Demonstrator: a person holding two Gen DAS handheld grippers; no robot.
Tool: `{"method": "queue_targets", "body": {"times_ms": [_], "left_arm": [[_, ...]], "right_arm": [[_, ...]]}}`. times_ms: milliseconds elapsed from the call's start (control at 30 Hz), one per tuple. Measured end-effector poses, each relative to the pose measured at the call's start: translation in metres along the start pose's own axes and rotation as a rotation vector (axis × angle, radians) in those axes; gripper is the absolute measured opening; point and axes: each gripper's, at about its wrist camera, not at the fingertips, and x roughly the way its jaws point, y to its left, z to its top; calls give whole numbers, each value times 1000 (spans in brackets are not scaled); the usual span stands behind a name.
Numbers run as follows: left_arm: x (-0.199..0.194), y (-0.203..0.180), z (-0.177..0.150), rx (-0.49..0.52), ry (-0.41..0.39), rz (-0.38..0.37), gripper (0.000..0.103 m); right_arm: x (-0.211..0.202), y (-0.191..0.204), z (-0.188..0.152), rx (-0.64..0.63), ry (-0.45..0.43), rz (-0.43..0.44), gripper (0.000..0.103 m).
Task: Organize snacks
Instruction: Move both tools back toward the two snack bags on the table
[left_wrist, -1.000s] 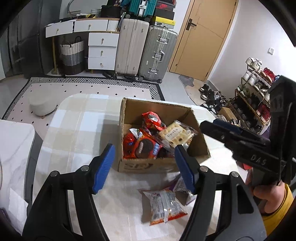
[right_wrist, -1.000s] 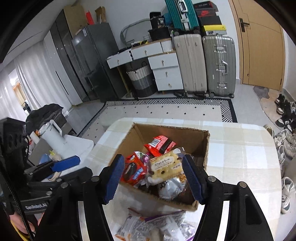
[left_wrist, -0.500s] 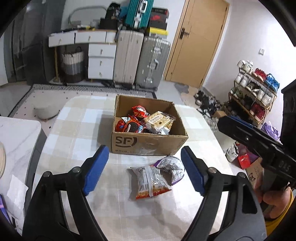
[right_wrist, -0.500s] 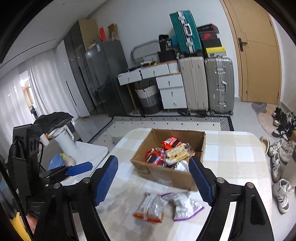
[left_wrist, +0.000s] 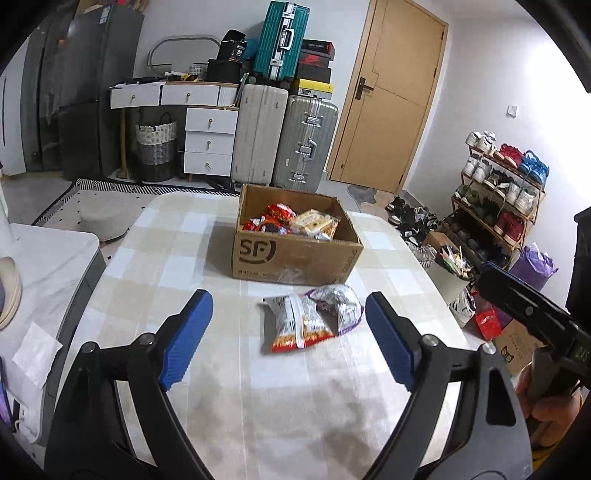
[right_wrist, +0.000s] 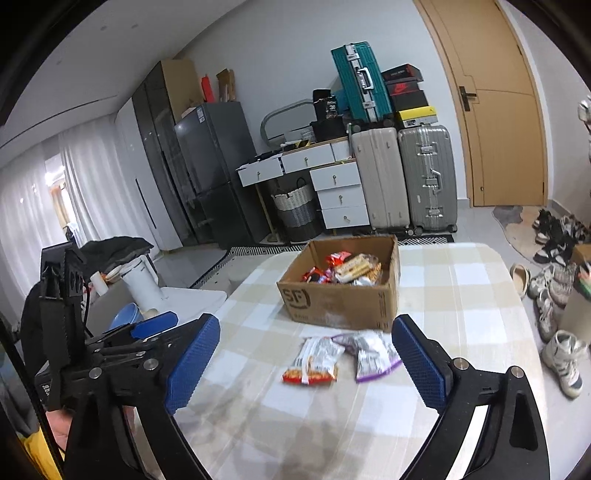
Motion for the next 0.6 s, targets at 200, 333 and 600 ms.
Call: {"method": "queue_targets", "body": {"times_ms": [200, 333, 600], "left_arm": [[-5, -2, -28, 0, 15, 32, 88], [-2, -5, -41, 20, 27, 38, 94], [8, -10, -50, 39, 17, 50, 102]], "right_arm": [[-14, 3, -32, 2, -17, -1, 98], [-26, 9, -51, -16, -56, 13, 102], [-20, 10, -82, -1, -44, 28, 102]]}}
